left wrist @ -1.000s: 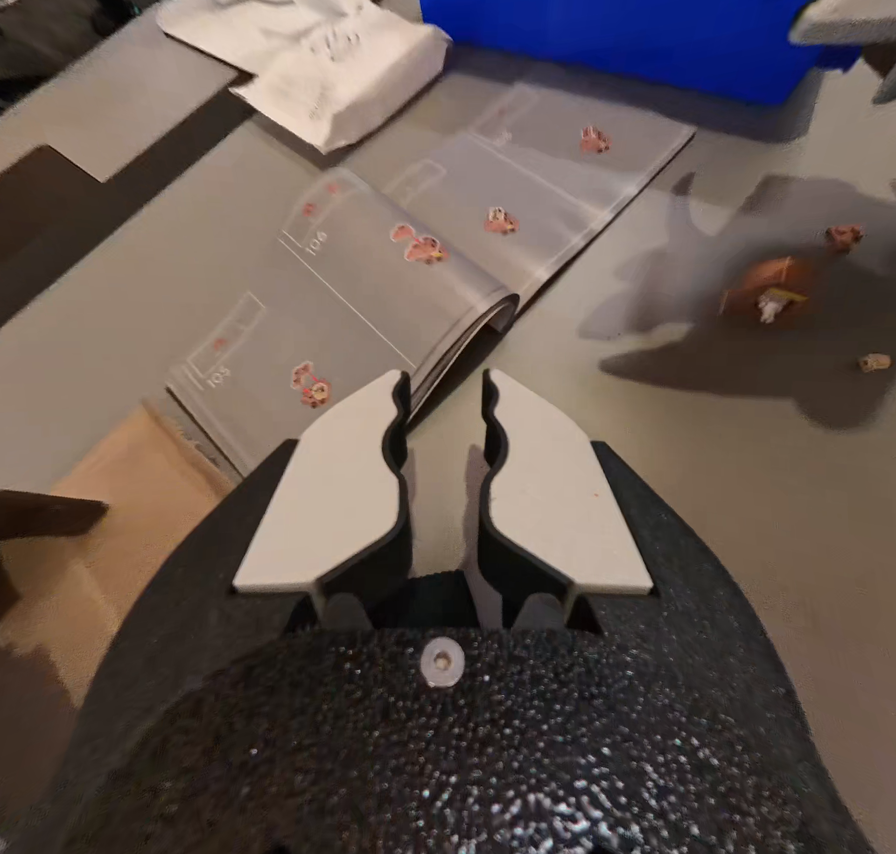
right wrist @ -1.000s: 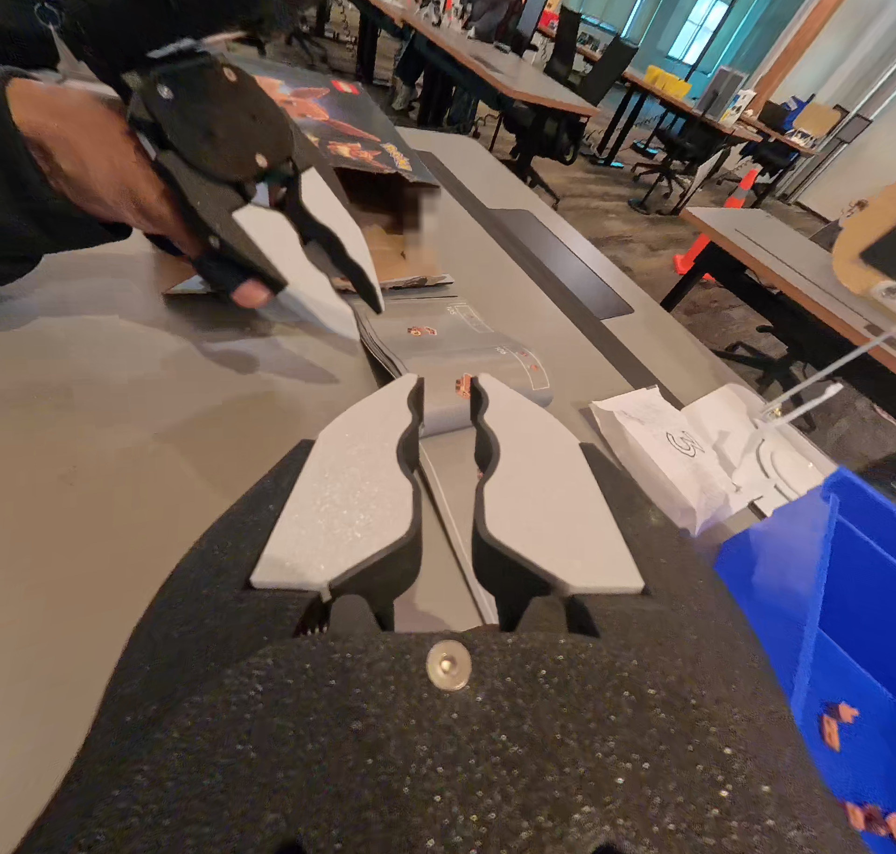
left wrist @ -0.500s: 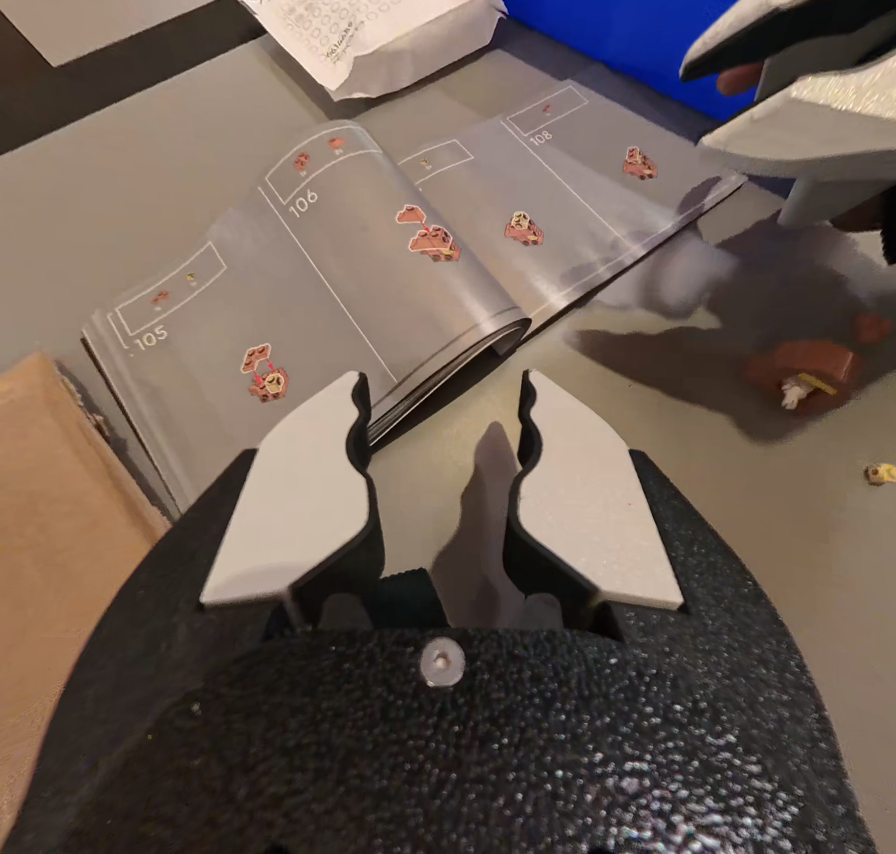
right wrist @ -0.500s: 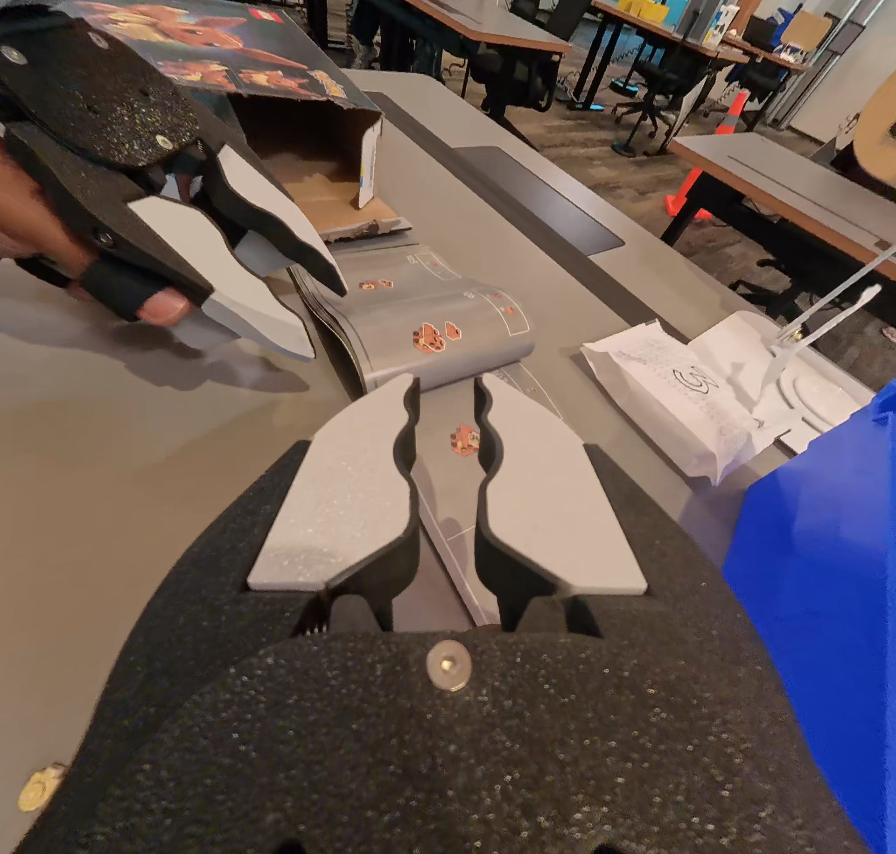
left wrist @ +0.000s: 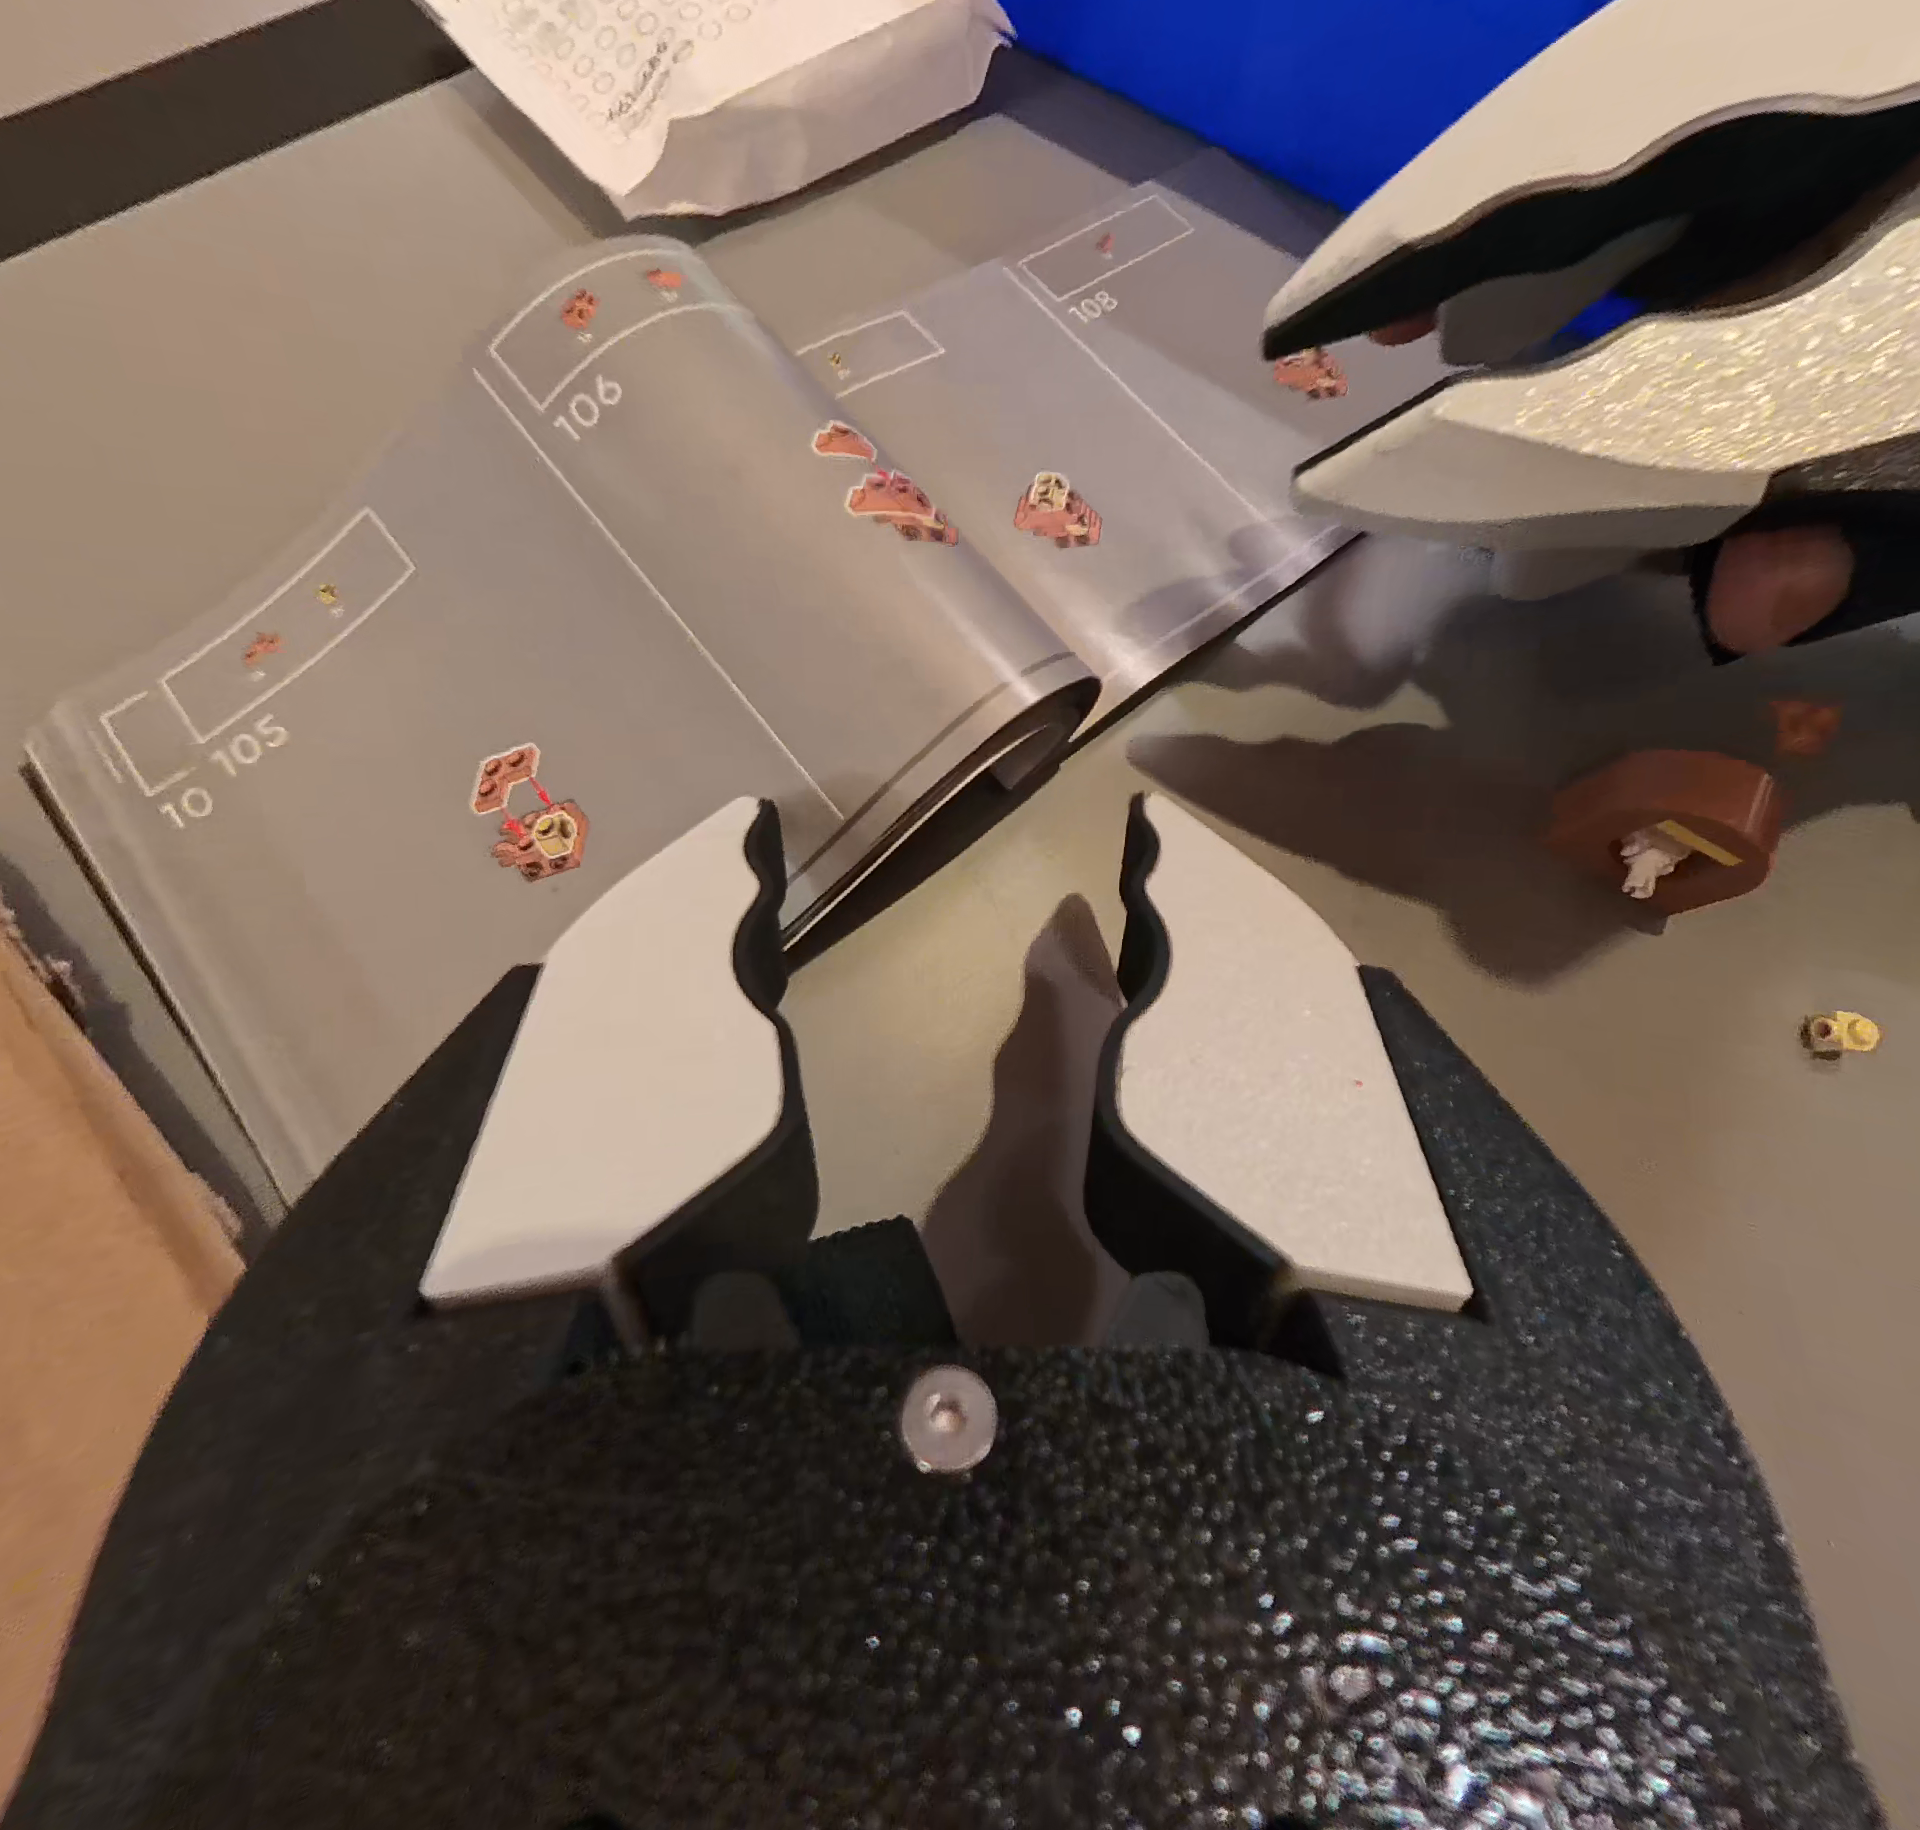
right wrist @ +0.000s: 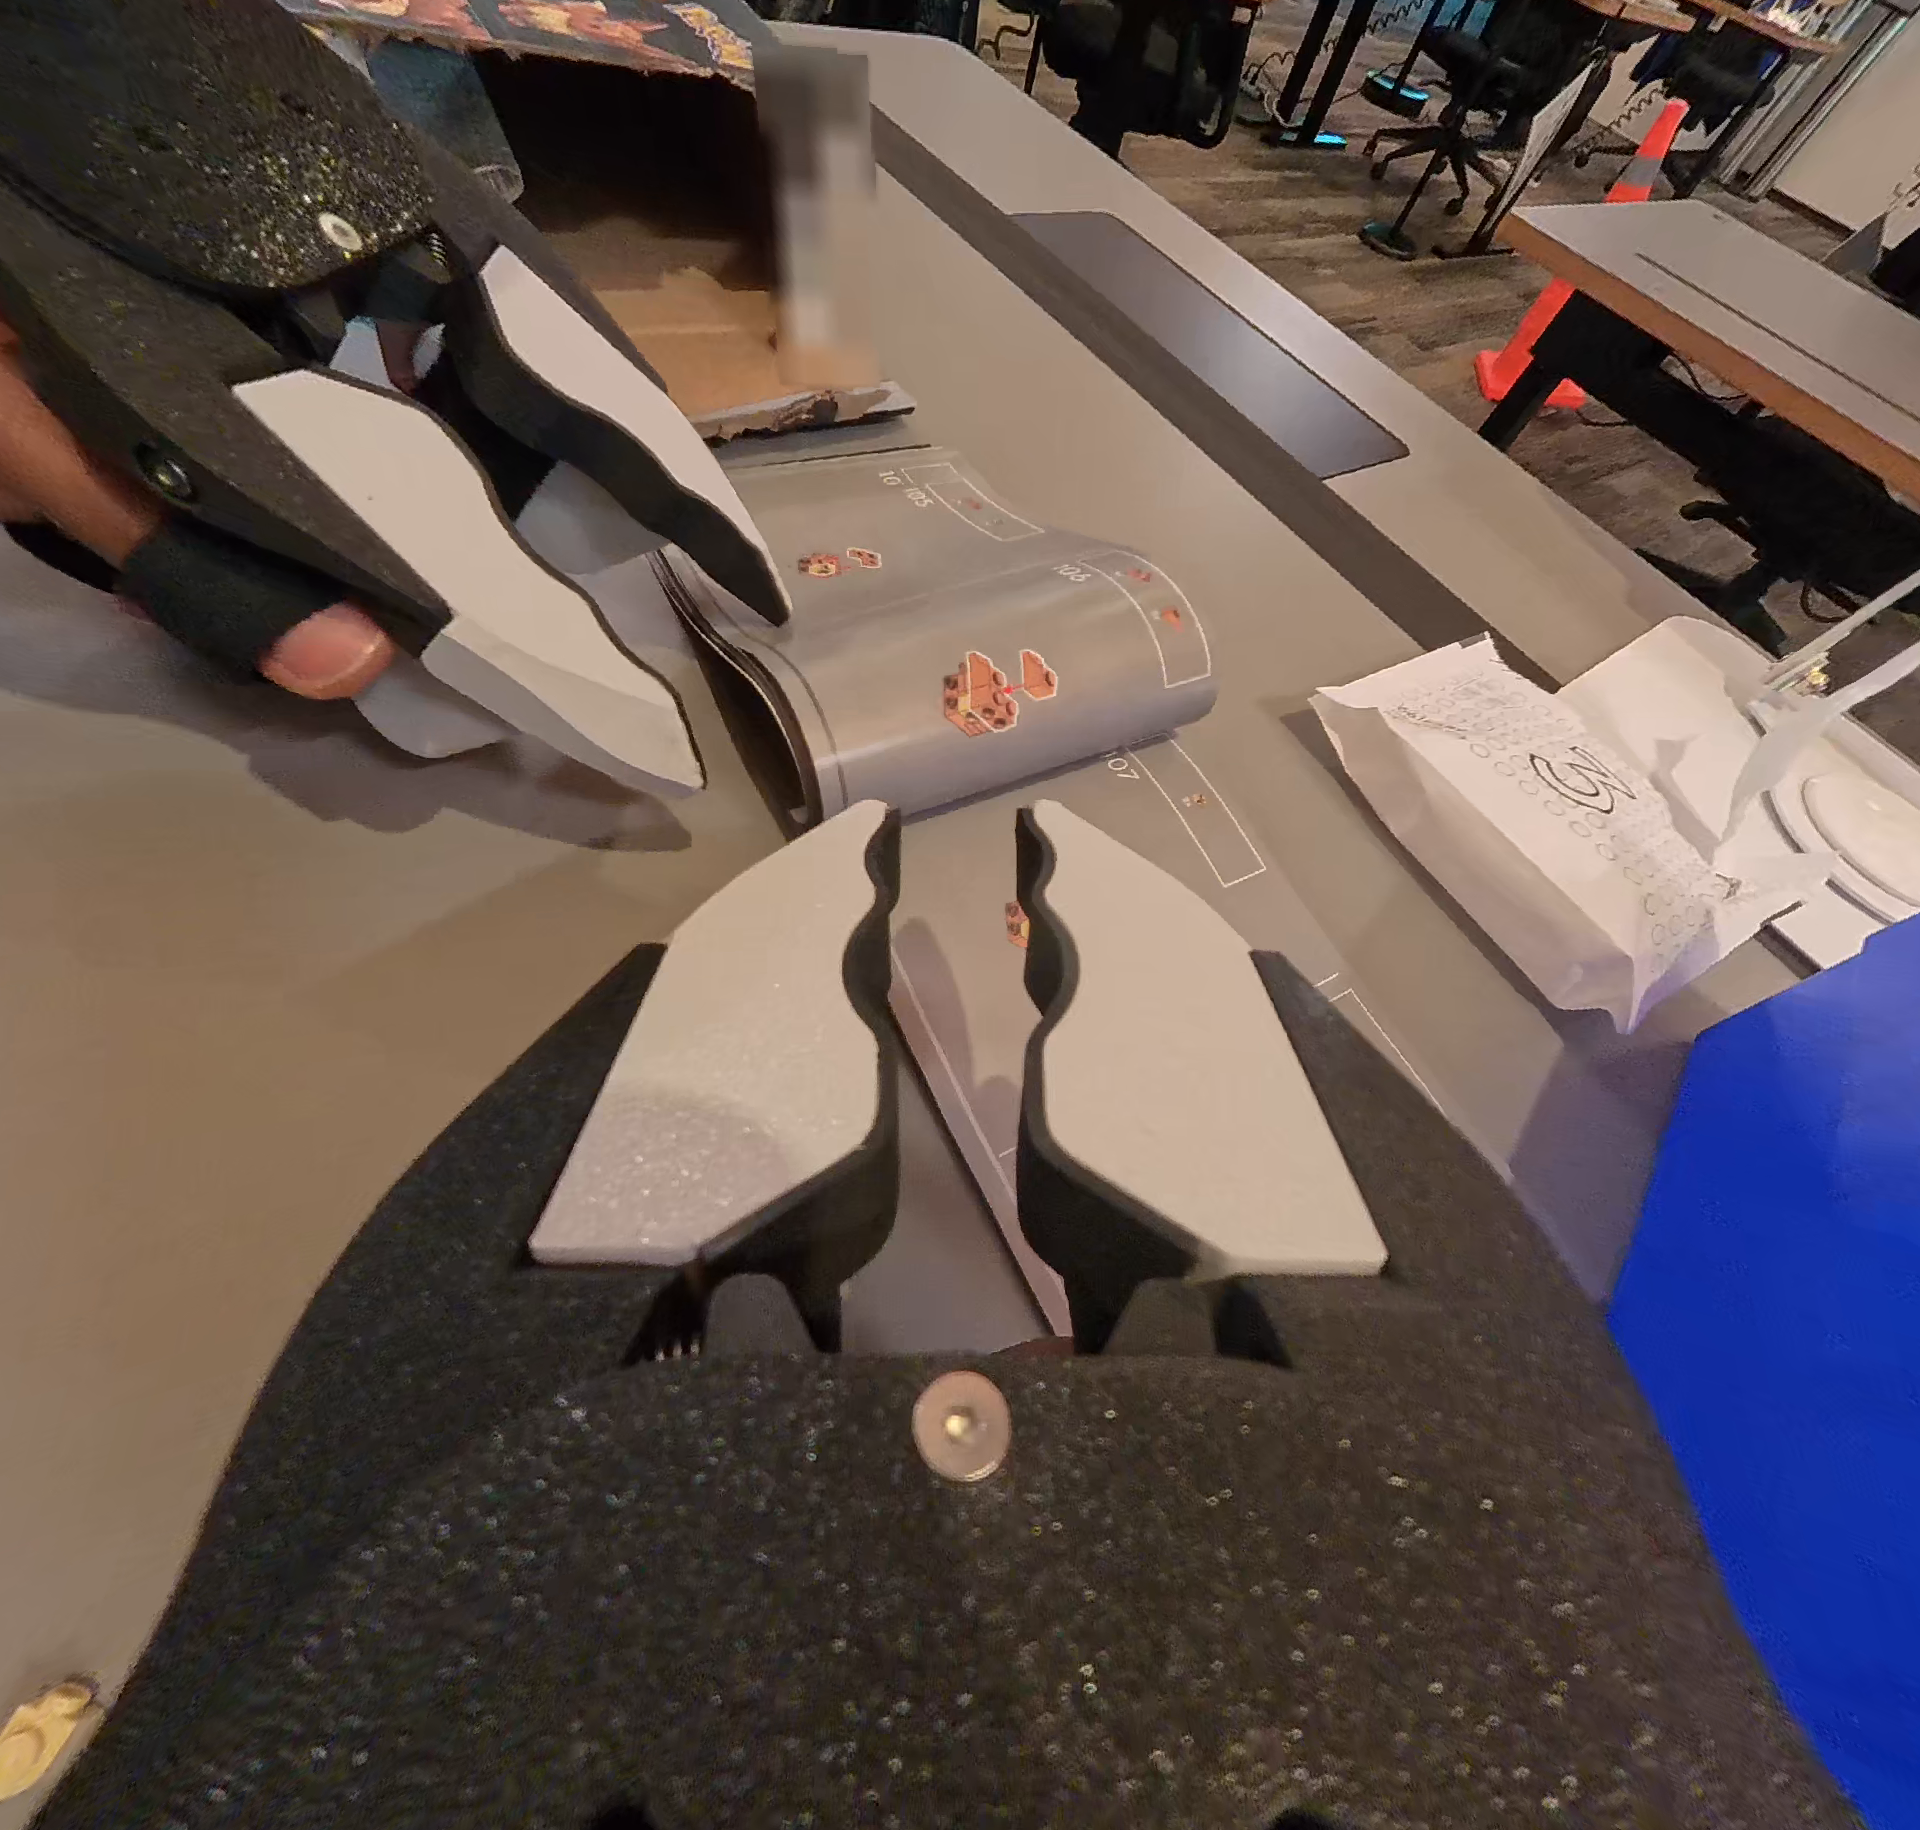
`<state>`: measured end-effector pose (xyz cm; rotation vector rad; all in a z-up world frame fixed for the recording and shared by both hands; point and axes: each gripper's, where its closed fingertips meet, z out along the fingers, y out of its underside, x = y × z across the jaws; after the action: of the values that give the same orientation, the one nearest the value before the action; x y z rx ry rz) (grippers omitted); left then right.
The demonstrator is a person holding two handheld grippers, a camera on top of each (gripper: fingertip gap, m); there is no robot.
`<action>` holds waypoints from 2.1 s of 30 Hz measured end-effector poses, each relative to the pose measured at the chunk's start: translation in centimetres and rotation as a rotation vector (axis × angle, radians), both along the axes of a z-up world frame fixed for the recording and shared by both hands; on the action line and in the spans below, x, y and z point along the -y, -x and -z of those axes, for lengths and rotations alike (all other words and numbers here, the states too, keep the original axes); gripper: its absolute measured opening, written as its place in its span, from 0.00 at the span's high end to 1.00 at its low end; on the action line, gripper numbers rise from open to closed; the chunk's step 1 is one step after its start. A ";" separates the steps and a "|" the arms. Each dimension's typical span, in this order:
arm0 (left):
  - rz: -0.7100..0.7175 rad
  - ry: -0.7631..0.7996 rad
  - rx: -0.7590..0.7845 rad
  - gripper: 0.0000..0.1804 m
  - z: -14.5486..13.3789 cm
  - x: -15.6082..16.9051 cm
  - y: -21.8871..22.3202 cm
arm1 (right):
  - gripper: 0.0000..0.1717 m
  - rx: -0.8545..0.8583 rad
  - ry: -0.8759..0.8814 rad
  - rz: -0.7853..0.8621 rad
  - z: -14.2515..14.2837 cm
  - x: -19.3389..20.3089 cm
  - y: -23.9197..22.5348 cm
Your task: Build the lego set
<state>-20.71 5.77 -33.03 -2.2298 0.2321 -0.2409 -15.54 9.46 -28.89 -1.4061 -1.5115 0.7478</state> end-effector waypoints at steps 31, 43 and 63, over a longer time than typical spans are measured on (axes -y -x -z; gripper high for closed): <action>0.053 -0.259 0.005 0.67 -3.9 -0.8 -1.7 | 0.85 0.105 -0.086 0.118 2.3 -1.1 1.2; 0.029 -0.226 0.000 0.69 -3.0 -0.7 -0.9 | 0.82 0.231 0.123 0.191 4.7 -1.9 -2.6; 0.007 -0.226 -0.009 0.71 -2.8 -0.8 -0.5 | 0.79 0.149 0.417 0.255 4.2 -2.5 -4.8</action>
<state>-20.20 6.57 -30.27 -2.0067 0.2592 -0.1983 -10.78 11.96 -33.12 -1.9622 -1.2951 0.8433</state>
